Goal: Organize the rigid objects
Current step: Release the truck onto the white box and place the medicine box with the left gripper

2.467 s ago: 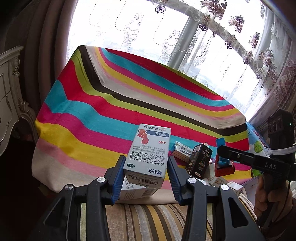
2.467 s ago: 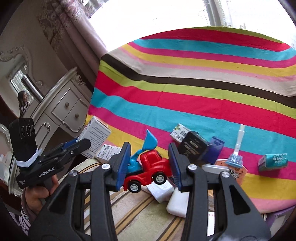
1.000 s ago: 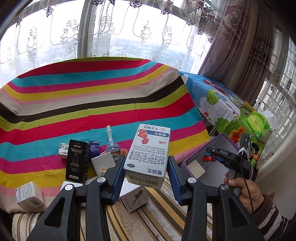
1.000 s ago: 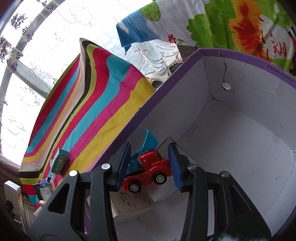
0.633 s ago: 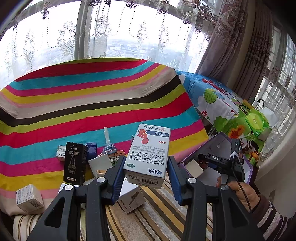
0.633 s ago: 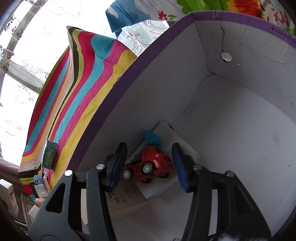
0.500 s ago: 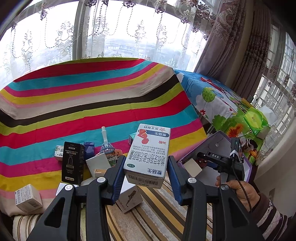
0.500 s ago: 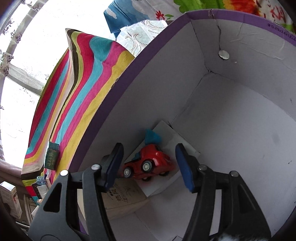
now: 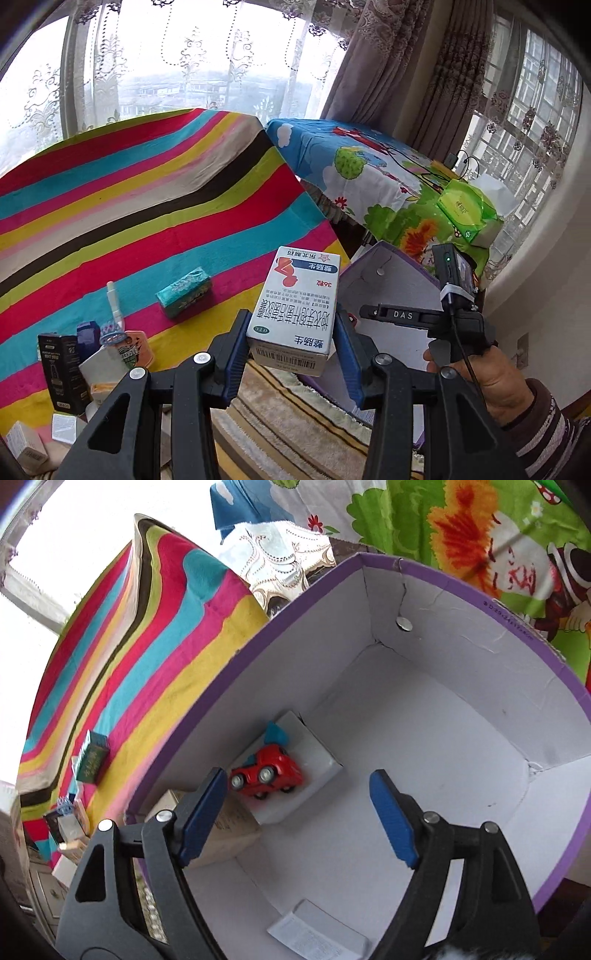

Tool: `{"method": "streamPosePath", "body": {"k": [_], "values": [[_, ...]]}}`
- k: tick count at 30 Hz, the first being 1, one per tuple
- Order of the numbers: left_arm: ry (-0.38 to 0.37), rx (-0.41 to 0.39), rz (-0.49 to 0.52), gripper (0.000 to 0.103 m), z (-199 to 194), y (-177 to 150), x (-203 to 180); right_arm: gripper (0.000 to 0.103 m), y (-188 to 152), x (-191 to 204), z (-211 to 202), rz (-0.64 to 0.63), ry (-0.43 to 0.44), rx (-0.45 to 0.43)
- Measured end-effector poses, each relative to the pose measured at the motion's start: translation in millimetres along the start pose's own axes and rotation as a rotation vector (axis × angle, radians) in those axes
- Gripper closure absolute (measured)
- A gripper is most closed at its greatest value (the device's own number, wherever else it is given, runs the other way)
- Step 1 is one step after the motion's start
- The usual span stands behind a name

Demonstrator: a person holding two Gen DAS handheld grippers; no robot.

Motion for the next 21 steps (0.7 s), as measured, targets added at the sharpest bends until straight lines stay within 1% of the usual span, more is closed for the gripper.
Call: {"method": "streamPosePath", "body": {"k": [2,4,7,10,12,14,16,17,18,20,21], "values": [[-0.036,0.031,0.018,0.058,22.2,9.8,-9.5,0.021,-7.2,-6.6,-6.0,-0.046,-0.031,0.0],[-0.069,0.065,0.05,0.057,47.6,19.9,-22.3,0.021,-16.2,-10.5,-9.1,-0.094,-0.042,0.009],[-0.129,0.117,0.092,0.058,87.2,33.8,-43.9,0.021,-28.7,-12.0,-10.1,-0.144,-0.023,0.035],[-0.178,0.159,0.119,0.058,122.7,44.8,-62.4,0.021,-34.6,-7.5,-12.0,-0.17,-0.011,0.031],[-0.189,0.182,0.137,0.058,143.4,49.8,-72.3,0.021,-32.5,-1.0,-13.9,-0.167,0.009,0.029],[-0.223,0.206,0.149,0.057,162.6,53.7,-81.6,0.021,-32.0,-0.4,-15.8,-0.163,0.024,0.03],[-0.246,0.218,0.143,0.056,178.9,58.4,-85.8,0.022,-31.2,-3.4,-13.3,-0.114,0.045,0.056],[-0.254,0.228,0.133,0.052,187.4,60.4,-85.9,0.022,-30.9,-4.4,-11.7,-0.105,0.049,0.067],[-0.254,0.238,0.121,0.043,195.0,61.7,-84.7,0.022,-29.8,-4.5,-11.8,-0.116,0.039,0.057],[-0.256,0.248,0.108,0.034,204.2,62.0,-82.5,0.022,-28.6,-6.6,-13.5,-0.091,0.04,0.046],[-0.254,0.248,0.107,0.033,205.0,61.7,-81.2,0.022,-28.4,-6.1,-14.9,-0.084,0.044,0.046]]}}
Point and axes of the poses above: each gripper's, at about its wrist camera, not at the fingertips, and z roughly the way its jaws point, x to its left, y to its top, the point moved 4 cm from there along z, roughly the way its jaws point, and after that the axes turned 14 degrees about -y, right-handed, at the moved point
